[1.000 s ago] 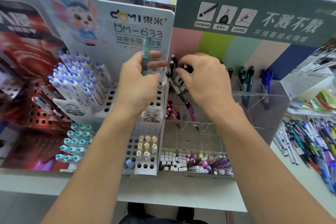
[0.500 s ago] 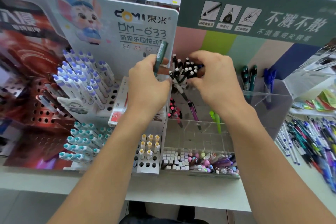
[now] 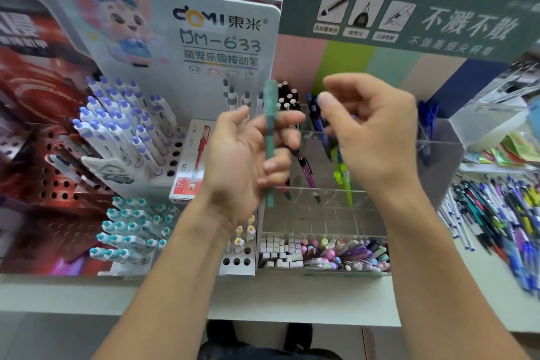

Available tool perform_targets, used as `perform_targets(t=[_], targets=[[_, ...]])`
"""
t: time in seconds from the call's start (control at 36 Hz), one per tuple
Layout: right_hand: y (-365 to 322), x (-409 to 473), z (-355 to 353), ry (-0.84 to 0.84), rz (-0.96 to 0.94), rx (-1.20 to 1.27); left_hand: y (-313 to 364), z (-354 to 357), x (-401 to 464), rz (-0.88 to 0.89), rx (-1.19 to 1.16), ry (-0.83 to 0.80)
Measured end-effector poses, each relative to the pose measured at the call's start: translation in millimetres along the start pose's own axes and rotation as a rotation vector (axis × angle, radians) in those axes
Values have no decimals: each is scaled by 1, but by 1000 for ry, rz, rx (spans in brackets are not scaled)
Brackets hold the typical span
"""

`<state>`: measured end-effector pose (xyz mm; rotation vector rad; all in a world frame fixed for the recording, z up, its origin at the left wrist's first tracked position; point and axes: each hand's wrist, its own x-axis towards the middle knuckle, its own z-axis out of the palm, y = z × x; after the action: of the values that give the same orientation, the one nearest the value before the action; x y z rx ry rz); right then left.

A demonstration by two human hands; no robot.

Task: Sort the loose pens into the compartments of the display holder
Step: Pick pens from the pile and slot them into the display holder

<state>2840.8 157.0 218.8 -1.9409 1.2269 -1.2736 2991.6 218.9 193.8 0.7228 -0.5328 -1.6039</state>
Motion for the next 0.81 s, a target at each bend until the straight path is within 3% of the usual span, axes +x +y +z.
perform_targets(t=[0.11,0.19,0.33,0.42,0.56,0.69,0.81], targets=[[5,-15,-6,-217,333,327,-18,6,4,-101,38,-63],[11,-21,-13,-313,360,404,-32,10,10,-117,126,-94],[31,-40,-37,-137,483,519,-60,20,16,-59,569,-96],[53,-55,-58,5,531,510,-85,28,22,128,895,-66],[75,-58,-90,42,486,596,-119,53,28,252,992,-87],[96,-46,-119,148,361,541,-142,67,37,295,1030,176],[112,-33,-163,276,246,593,-161,82,33,257,819,480]])
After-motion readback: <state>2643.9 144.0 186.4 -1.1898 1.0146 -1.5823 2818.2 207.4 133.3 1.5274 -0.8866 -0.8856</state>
